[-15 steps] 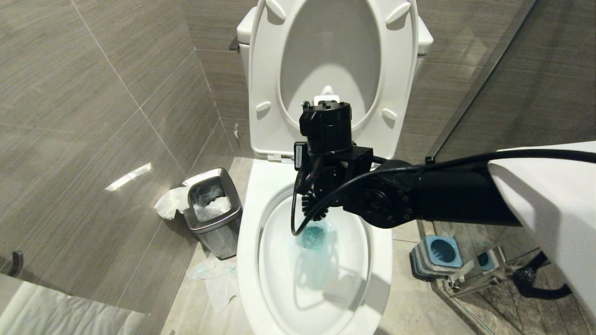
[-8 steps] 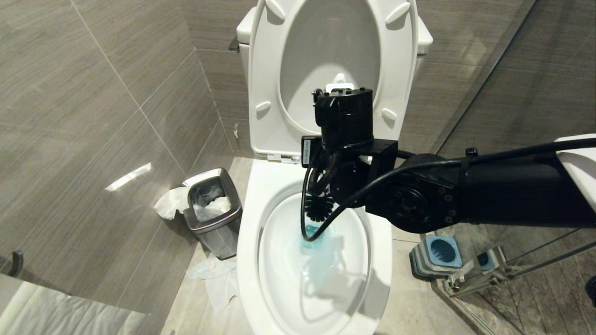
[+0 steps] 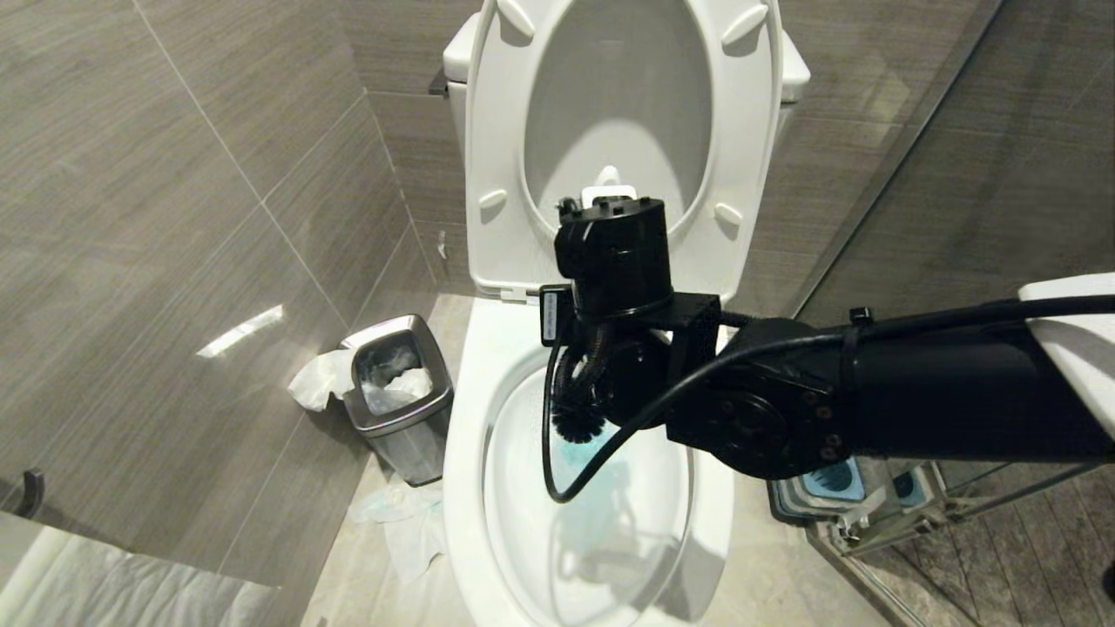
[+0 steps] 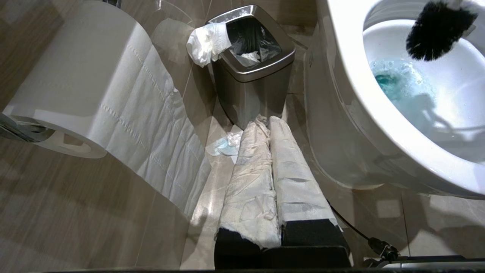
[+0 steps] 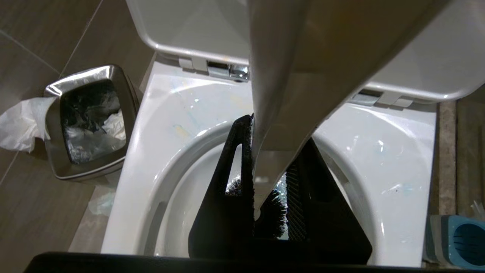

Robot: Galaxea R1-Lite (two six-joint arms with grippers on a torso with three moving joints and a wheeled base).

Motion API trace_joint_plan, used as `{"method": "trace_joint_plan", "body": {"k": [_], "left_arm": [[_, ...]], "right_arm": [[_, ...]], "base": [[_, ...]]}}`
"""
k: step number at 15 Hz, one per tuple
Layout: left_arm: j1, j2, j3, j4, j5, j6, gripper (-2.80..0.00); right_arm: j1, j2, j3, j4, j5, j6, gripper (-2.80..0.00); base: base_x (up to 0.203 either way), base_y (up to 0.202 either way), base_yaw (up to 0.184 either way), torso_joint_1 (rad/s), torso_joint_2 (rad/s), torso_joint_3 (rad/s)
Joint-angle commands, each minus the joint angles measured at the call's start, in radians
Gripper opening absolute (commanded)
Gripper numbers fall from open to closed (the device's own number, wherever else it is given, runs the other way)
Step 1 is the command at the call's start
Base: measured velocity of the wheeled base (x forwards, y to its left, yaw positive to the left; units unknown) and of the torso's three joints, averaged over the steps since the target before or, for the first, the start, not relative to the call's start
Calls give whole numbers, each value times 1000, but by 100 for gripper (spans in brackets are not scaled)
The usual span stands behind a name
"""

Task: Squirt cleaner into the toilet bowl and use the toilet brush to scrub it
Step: Scrub the toilet bowl

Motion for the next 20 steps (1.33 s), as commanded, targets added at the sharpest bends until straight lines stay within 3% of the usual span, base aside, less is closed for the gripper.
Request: {"method": "trace_joint_plan", "body": {"k": [1, 8, 14, 20], "left_arm": [[0, 1, 1, 2, 0, 0, -280], [0, 1, 1, 0, 0, 0, -280], [0, 1, 2, 0, 0, 0, -280], [0, 1, 2, 0, 0, 0, -280]], "right_arm": [[5, 74, -21, -17, -4, 2, -280], [-5, 211, -153, -25, 3, -6, -280], [-48, 305, -283, -18, 10, -58, -280], [-87, 247, -246, -16, 19, -66, -280]], "base": [[0, 0, 0, 0, 0, 0], [0, 0, 0, 0, 0, 0], [0, 0, 0, 0, 0, 0], [0, 0, 0, 0, 0, 0]]}}
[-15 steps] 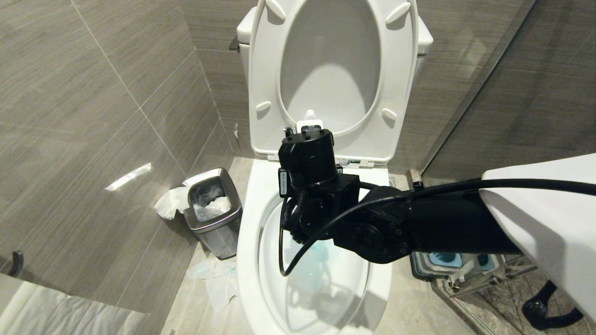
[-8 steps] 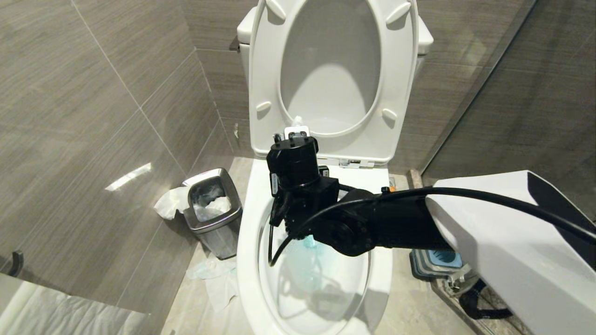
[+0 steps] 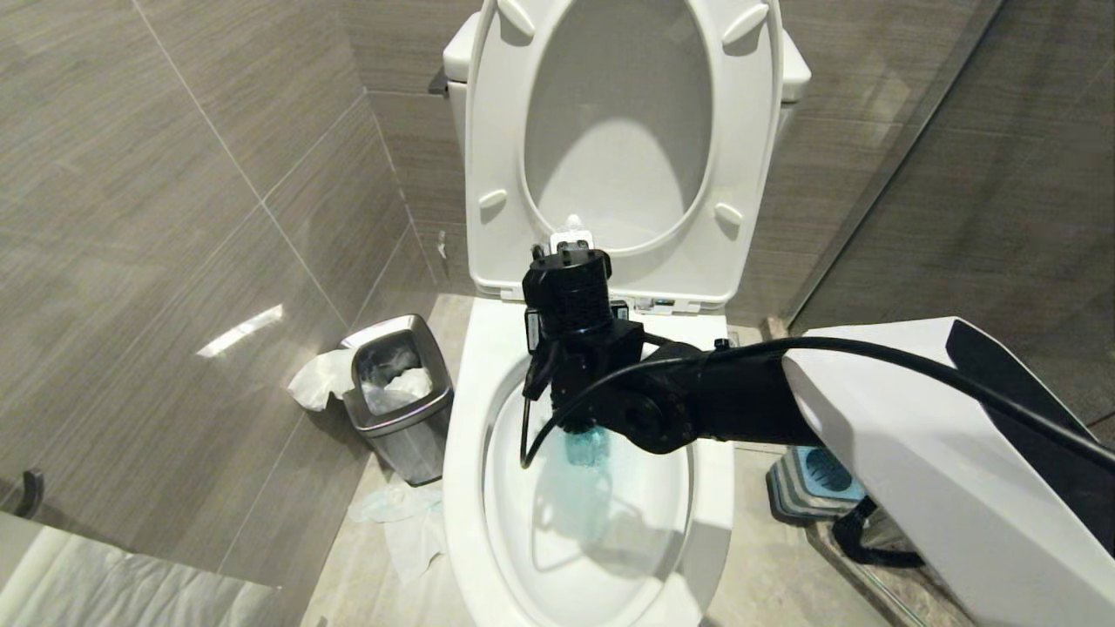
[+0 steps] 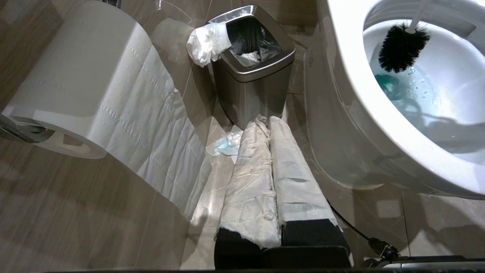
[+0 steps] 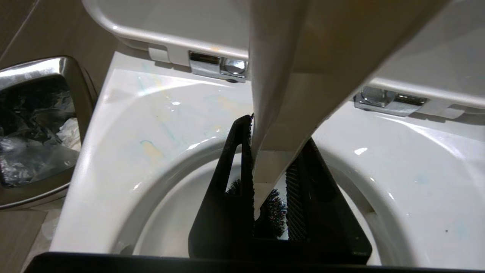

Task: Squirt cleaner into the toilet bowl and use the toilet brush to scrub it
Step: Scrub the toilet bowl

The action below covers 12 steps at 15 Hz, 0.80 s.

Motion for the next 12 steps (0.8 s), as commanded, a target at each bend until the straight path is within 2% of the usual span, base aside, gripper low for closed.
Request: {"method": "trace_joint_plan", "body": {"k": [1, 6, 12], "left_arm": [[0, 1, 0, 0, 0, 0, -280], [0, 1, 2, 0, 0, 0, -280], [0, 1, 2, 1, 0, 0, -280]], "right_arm": [[-6, -51, 54, -3, -4, 1, -280], [-1, -174, 217, -12, -4, 8, -280], [55, -299, 370, -15, -6, 34, -280]], "base": [[0, 0, 0, 0, 0, 0], [0, 0, 0, 0, 0, 0], [0, 0, 0, 0, 0, 0]]}}
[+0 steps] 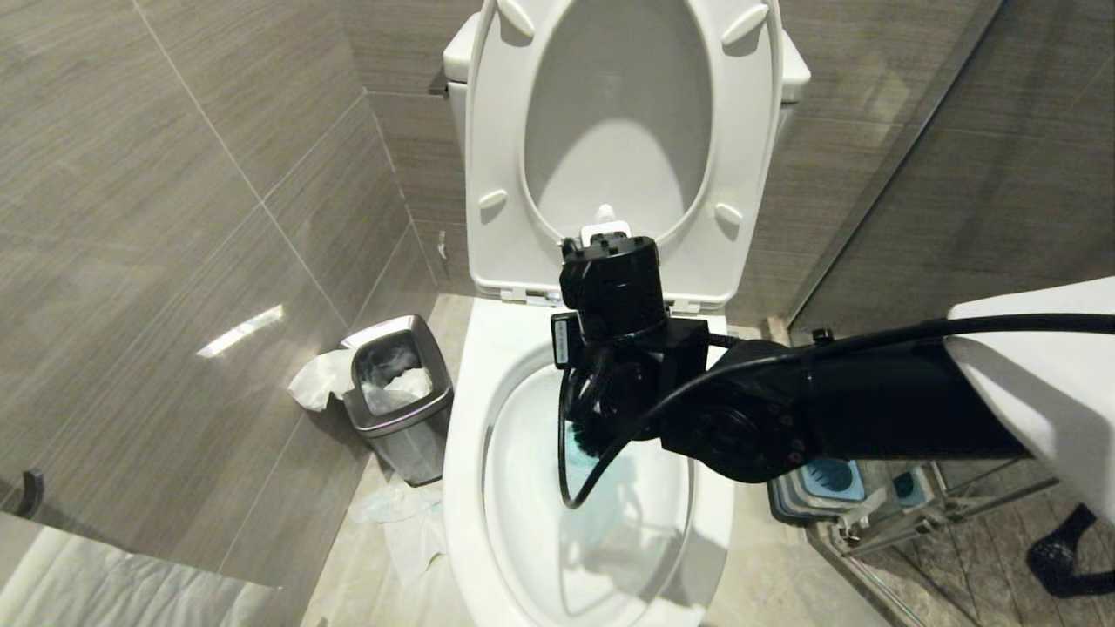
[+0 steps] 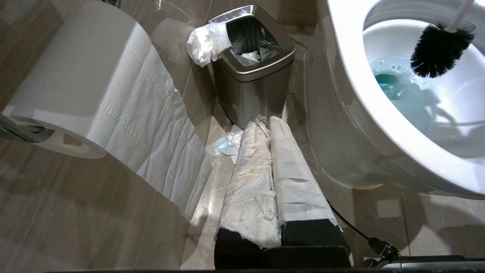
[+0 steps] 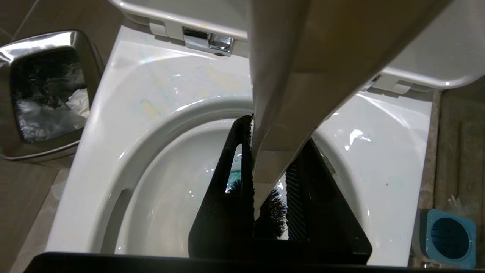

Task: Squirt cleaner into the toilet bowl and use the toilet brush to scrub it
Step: Scrub the toilet bowl

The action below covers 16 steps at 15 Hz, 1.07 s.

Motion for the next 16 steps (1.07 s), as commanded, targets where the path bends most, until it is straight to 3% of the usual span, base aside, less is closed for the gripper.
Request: {"method": "trace_joint_plan", "body": {"k": [1, 7, 11, 16], "left_arm": [[0, 1, 1, 0, 0, 0, -280], [0, 1, 2, 1, 0, 0, -280], [0, 1, 2, 0, 0, 0, -280], [0, 1, 0, 1, 0, 0, -280]], "right_arm": [[23, -73, 79, -3, -7, 12, -280], [148, -156, 236, -4, -35, 88, -280], [182, -118, 214, -5, -44, 94, -280], [167, -11, 91, -5, -43, 92, -280]], "base": [[0, 0, 0, 0, 0, 0], [0, 0, 0, 0, 0, 0], [0, 0, 0, 0, 0, 0], [0, 0, 0, 0, 0, 0]]}}
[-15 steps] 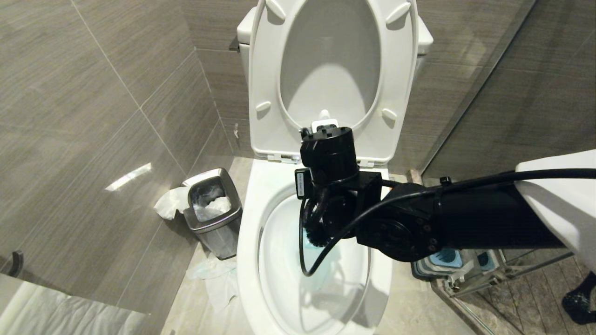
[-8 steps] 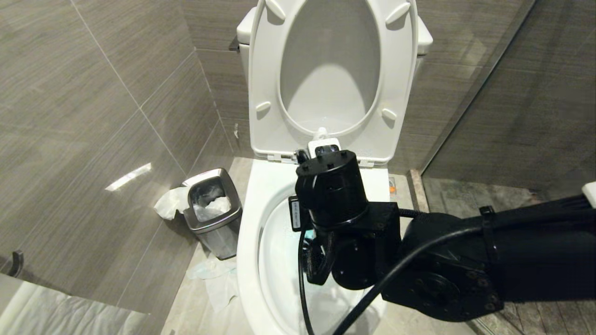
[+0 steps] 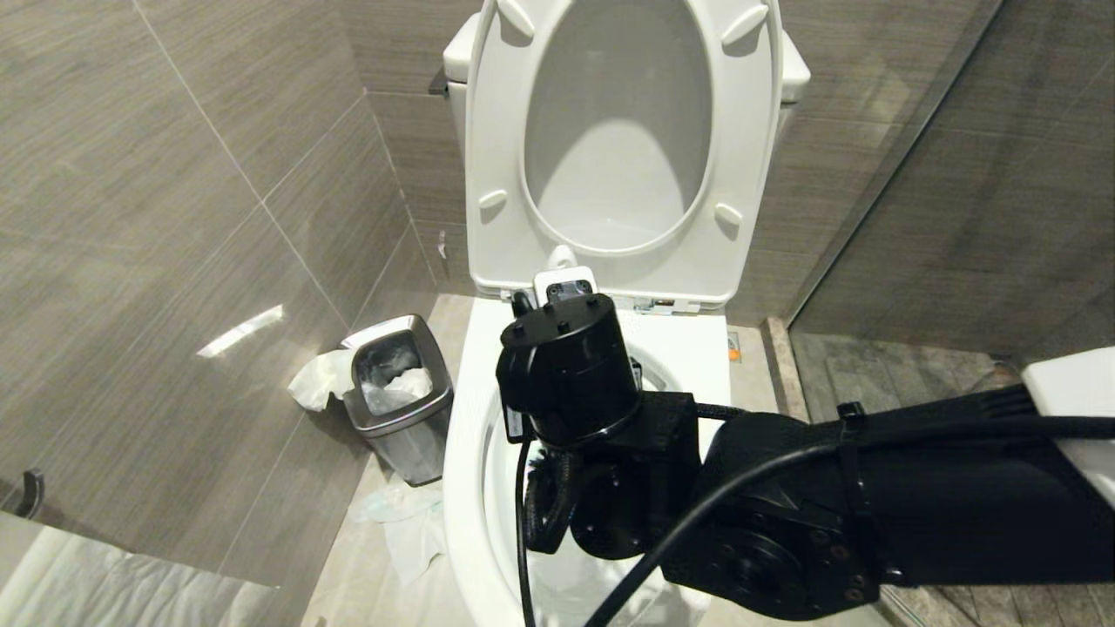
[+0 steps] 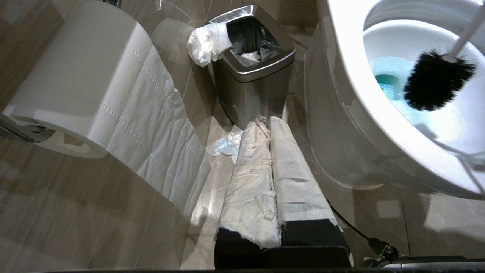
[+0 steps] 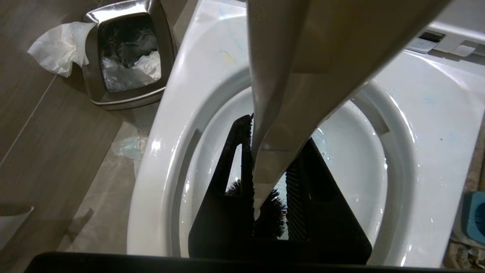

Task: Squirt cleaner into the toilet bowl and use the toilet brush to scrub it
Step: Scrub the toilet bowl

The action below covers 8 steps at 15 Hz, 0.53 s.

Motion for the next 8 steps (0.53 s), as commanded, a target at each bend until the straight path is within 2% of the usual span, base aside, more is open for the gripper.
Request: {"method": "trace_joint_plan", "body": {"k": [1, 8], "left_arm": [[0, 1, 0, 0, 0, 0, -280], [0, 1, 0, 0, 0, 0, -280]], "right_arm": [[-18, 80, -69, -1, -4, -2, -280], [-150, 240, -281, 0, -2, -59, -280]], "base": [[0, 0, 0, 0, 0, 0], [0, 0, 0, 0, 0, 0]]}}
